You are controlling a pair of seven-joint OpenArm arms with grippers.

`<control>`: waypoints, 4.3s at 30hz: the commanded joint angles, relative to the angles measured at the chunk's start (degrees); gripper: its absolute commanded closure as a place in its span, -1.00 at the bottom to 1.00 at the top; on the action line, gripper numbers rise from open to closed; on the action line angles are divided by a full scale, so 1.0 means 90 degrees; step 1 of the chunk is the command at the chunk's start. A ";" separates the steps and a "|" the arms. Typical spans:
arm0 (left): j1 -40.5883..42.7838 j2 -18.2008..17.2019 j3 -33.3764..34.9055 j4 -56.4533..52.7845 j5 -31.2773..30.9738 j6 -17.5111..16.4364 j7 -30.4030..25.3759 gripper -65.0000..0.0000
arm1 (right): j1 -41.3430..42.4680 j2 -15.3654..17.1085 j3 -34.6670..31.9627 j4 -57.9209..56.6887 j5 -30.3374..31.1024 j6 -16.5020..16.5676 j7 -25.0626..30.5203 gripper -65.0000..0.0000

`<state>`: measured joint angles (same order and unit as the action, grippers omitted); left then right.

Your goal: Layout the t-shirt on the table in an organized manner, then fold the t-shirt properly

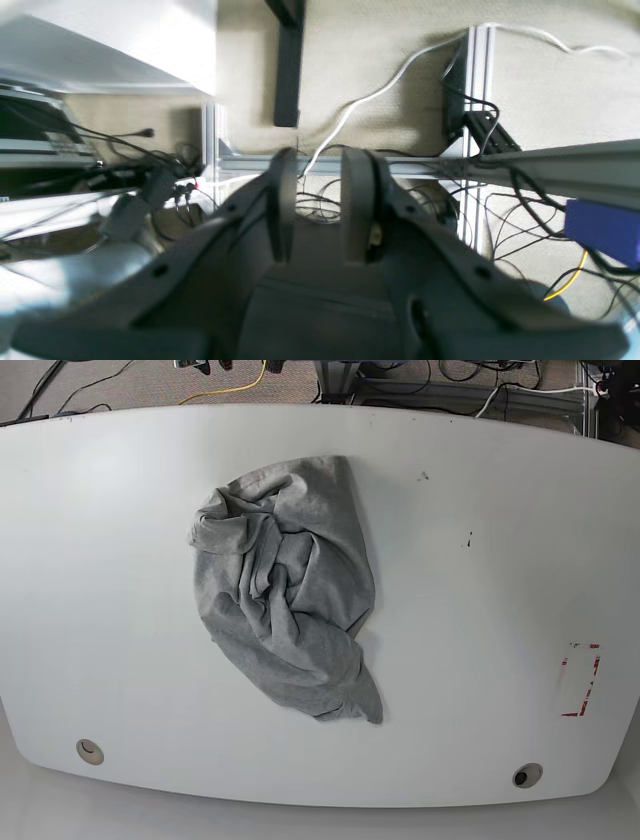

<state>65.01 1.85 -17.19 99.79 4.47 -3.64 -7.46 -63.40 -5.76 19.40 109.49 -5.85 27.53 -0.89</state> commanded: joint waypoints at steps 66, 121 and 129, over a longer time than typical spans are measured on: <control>-0.2511 -0.0825 0.1807 0.1274 -0.0599 -0.1408 -0.0113 -0.19 | 0.4363 0.0303 -0.0089 -0.0010 0.0147 0.0111 -0.1684 -0.06; -0.5822 0.0795 0.2081 -0.0269 -0.1058 -0.1388 0.5054 -0.19 | 0.4226 0.0332 -0.0089 0.0401 0.0195 0.0756 -0.2065 1.00; -0.6144 0.0795 0.1886 -0.0846 -0.1547 -0.1378 0.5064 -0.19 | 0.4216 0.0332 -0.0080 0.0420 0.0195 0.0756 -0.2055 1.00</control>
<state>10.63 8.67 -0.40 93.19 -8.45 -15.90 38.44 -25.45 -2.87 18.50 111.81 -4.67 34.50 -21.10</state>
